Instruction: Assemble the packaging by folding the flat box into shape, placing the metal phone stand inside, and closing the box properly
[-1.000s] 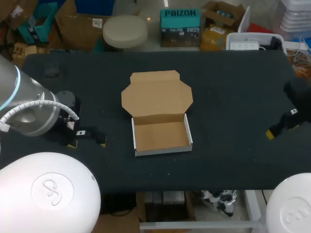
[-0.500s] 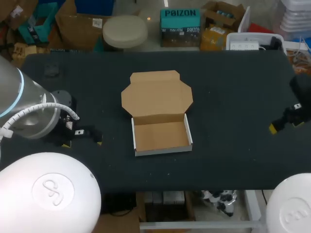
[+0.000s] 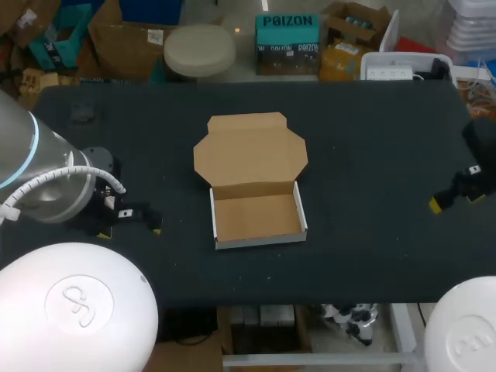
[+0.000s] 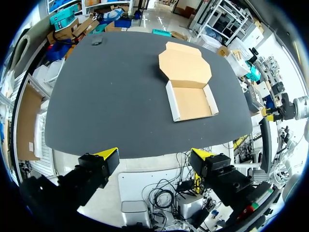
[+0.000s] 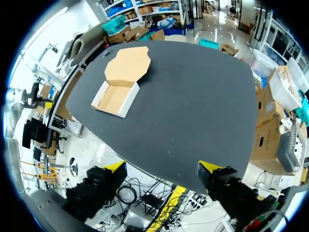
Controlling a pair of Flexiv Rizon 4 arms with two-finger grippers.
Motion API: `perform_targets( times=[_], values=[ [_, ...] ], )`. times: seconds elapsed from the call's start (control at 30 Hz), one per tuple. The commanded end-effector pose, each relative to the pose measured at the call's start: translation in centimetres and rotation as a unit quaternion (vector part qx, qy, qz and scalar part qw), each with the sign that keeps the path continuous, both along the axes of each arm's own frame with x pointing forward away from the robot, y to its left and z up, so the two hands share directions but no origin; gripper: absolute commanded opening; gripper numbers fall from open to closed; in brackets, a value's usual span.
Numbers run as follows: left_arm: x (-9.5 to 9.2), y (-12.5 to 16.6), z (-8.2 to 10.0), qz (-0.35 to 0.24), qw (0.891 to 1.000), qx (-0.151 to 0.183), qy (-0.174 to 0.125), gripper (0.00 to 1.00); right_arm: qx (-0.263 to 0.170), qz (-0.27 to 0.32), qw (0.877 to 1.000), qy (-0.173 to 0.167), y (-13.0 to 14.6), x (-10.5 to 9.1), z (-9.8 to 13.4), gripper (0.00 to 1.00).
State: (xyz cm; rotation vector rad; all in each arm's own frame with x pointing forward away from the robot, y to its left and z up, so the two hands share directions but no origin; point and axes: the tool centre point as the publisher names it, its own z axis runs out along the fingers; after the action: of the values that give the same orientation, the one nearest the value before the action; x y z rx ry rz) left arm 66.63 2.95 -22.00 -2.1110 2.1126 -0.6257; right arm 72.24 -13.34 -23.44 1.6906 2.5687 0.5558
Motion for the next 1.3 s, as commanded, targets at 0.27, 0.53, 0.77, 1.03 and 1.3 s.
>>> perform_targets(
  times=[0.27, 0.53, 0.77, 1.03, 1.3],
  values=[
    [2.1, 0.0, -2.4, 0.011, 0.999, 0.004, 0.037, 1.00, -0.002, -0.001, 1.000, -0.002, 0.2, -0.2, 0.0, 1.00],
    [3.2, 0.4, -4.1, 0.023, 0.998, 0.010, 0.057, 1.00, -0.002, -0.001, 1.000, -0.002, 0.2, -0.2, 0.0, 1.00],
    [5.1, 1.2, -5.3, 0.031, 0.997, 0.008, 0.077, 1.00, -0.002, -0.001, 1.000, -0.002, 0.2, -0.2, 0.0, 1.00],
    [7.1, 2.4, -7.3, 0.043, 0.993, 0.008, 0.105, 1.00, -0.002, -0.001, 1.000, -0.002, 0.2, -0.2, 0.0, 1.00],
    [10.0, 3.9, -9.3, 0.061, 0.990, 0.012, 0.130, 1.00, -0.002, -0.001, 1.000, -0.002, 0.2, -0.2, 0.0, 1.00]
  ],
)
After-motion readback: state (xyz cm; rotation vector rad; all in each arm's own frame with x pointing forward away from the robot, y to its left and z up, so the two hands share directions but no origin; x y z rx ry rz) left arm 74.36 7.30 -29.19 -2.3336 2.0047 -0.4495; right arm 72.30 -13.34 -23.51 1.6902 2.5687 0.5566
